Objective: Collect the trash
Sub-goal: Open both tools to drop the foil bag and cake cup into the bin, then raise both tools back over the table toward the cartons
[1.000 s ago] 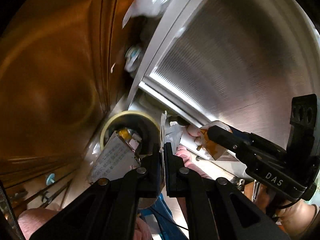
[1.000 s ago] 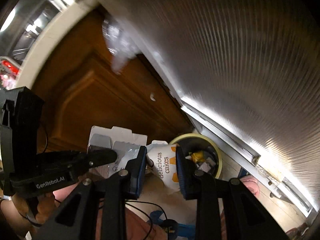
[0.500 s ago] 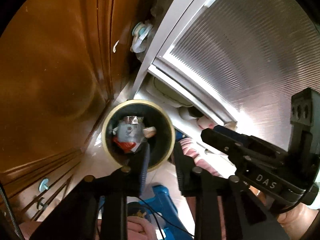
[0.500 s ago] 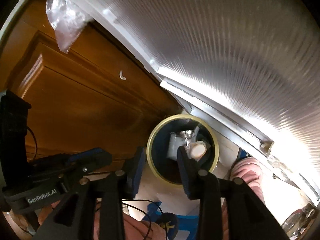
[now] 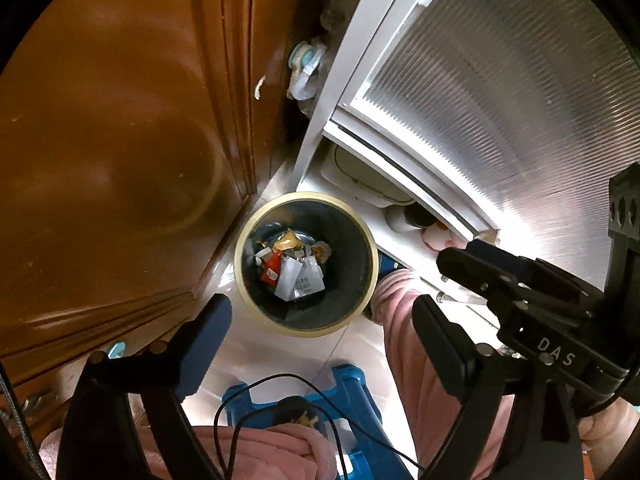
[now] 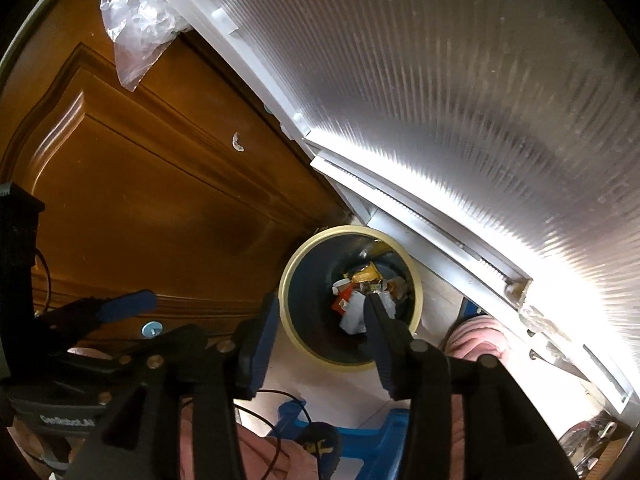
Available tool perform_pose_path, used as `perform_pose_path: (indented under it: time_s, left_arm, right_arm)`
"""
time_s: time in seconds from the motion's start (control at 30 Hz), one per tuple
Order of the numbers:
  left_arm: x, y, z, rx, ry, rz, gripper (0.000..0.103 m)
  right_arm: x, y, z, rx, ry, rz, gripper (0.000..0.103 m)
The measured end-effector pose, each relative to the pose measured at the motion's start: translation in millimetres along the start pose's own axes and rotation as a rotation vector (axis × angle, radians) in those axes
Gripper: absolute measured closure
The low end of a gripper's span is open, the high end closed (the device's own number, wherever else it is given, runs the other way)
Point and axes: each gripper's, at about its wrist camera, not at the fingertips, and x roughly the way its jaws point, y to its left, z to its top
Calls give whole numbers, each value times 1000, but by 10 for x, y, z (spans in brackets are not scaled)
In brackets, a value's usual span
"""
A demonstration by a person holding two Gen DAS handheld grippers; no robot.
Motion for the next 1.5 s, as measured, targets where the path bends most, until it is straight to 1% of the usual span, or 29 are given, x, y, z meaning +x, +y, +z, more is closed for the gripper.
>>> perform_pose_path:
  time_s: [0.2,0.4,0.7,0.83,0.93,1.07,1.17,1.23,1.33,1.43,1.5]
  left_arm:
    - [-145,-14,-9,2,-32,15,11]
    - [-362,-106,-36,21,-75,27,11]
    - [-778,-251,-148,61,-129,50,11]
    - [-1027,-297,-188,74,-160,48,11]
    - [-1293,-345,-200,89,-202,31,11]
    - [-1703,-453,-167,130,-281,17,11]
    - [-2005,-555,-113,170,-340,9,11]
    - [-2220,-640,-48,204,-379,8,11]
    - [-2463,-749,74,258,-416,4,11]
    - [-2732,-874,293,328,-453,2,11]
    - [-2888,-974,449,372,-487,21,11]
  right_arm:
    - [-45,-11,-70,-1,1,-9,58]
    - [-121,30,-132,-6,-5,-6,58]
    - [-429,208,-221,-62,-46,-20,57]
    - [-684,336,-227,-114,-87,-36,57]
    - [-937,459,-211,-173,-128,-54,57]
    - [-1343,629,-151,-246,-195,-67,57]
    - [-1655,700,-87,-273,-247,-62,57]
    - [-1851,751,-34,-280,-276,-55,57]
    - [-2142,768,107,-288,-322,-49,57]
    - [-2439,714,301,-273,-362,-52,57]
    - [-2654,635,468,-241,-393,-56,57]
